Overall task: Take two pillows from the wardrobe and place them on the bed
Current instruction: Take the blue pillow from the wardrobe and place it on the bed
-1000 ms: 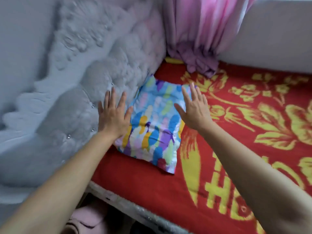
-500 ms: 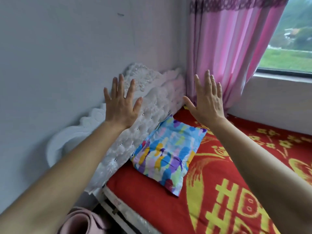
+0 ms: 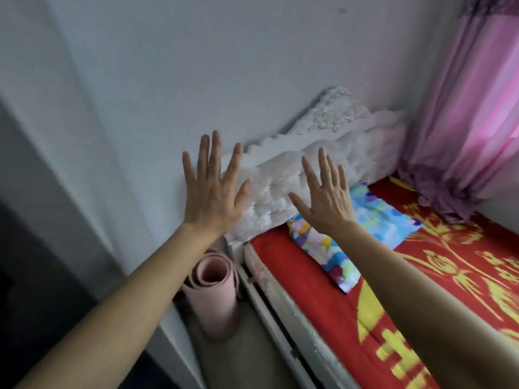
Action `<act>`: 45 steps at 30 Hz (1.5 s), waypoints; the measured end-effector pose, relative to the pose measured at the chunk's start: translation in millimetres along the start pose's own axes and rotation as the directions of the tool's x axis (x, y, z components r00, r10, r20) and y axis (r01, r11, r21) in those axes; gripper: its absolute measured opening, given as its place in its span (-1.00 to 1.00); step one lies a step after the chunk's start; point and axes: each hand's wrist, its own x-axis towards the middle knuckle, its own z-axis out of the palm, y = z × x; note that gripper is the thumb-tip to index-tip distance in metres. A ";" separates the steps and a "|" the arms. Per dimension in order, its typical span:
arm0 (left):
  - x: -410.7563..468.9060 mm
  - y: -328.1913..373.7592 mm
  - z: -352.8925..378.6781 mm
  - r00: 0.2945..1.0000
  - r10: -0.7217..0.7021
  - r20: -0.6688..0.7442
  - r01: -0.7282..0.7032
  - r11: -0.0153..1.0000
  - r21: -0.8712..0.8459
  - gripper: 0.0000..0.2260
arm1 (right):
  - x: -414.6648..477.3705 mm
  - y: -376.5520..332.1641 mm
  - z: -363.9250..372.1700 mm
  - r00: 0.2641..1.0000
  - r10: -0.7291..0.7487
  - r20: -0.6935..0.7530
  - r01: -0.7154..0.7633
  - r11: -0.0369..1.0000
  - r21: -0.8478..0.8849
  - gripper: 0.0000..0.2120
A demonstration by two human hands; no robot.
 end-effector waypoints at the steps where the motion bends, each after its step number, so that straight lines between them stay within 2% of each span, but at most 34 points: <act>1: -17.4 -13.7 -13.3 1.000 0.000 -0.014 0.000 0.999 0.046 -0.43 | -4.9 -20.1 3.6 0.999 -0.040 0.026 0.040 0.999 0.018 -0.24; 5: -78.1 -64.5 -75.8 0.992 -0.050 -0.113 0.066 0.987 0.145 -0.44 | -12.8 -91.7 2.7 0.985 -0.168 0.029 0.164 0.980 0.109 -0.23; 9: -133.6 -80.7 -130.2 0.998 0.017 -0.055 -0.001 0.960 0.281 -0.43 | -24.6 -154.2 -9.1 0.966 -0.260 0.003 0.254 0.946 0.202 -0.23; 12: -179.1 -82.6 -156.5 0.997 -0.082 -0.015 0.082 0.935 0.346 -0.43 | -50.0 -189.6 -11.3 0.953 -0.303 -0.009 0.293 0.913 0.282 -0.23; 15: -228.7 -89.9 -175.7 0.966 -0.249 0.070 0.199 0.888 0.414 -0.43 | -90.4 -213.4 -1.8 0.949 -0.314 0.002 0.293 0.889 0.352 -0.22; 17: -264.1 -94.9 -190.2 0.933 -0.338 0.123 0.248 0.852 0.460 -0.43 | -118.5 -227.8 4.7 0.948 -0.317 0.036 0.278 0.875 0.396 -0.21; 20: -311.1 -103.4 -217.4 0.900 -0.396 0.183 0.260 0.823 0.505 -0.42 | -153.8 -252.3 3.7 0.941 -0.310 0.135 0.228 0.877 0.424 -0.18; 23: -345.8 -124.2 -247.2 0.873 -0.447 0.195 0.278 0.784 0.555 -0.40 | -172.0 -281.6 -11.6 0.930 -0.331 0.160 0.243 0.879 0.410 -0.19; 26: -365.4 -153.9 -275.7 0.847 -0.505 0.165 0.329 0.743 0.583 -0.40 | -173.7 -314.7 -30.7 0.911 -0.387 0.140 0.316 0.876 0.364 -0.17; 30: -382.8 -195.3 -302.9 0.817 -0.560 0.136 0.390 0.711 0.585 -0.38 | -169.4 -361.3 -51.7 0.917 -0.390 0.090 0.344 0.883 0.320 -0.18; 40: -430.3 -301.2 -342.3 0.848 -0.503 0.168 0.367 0.786 0.498 -0.39 | -190.6 -501.9 -56.1 0.936 -0.334 0.106 0.303 0.923 0.236 -0.22; 45: -449.6 -333.5 -317.4 0.840 -0.491 0.230 0.354 0.818 0.454 -0.37 | -209.6 -531.3 -30.9 0.901 -0.416 0.123 0.391 0.902 0.181 -0.24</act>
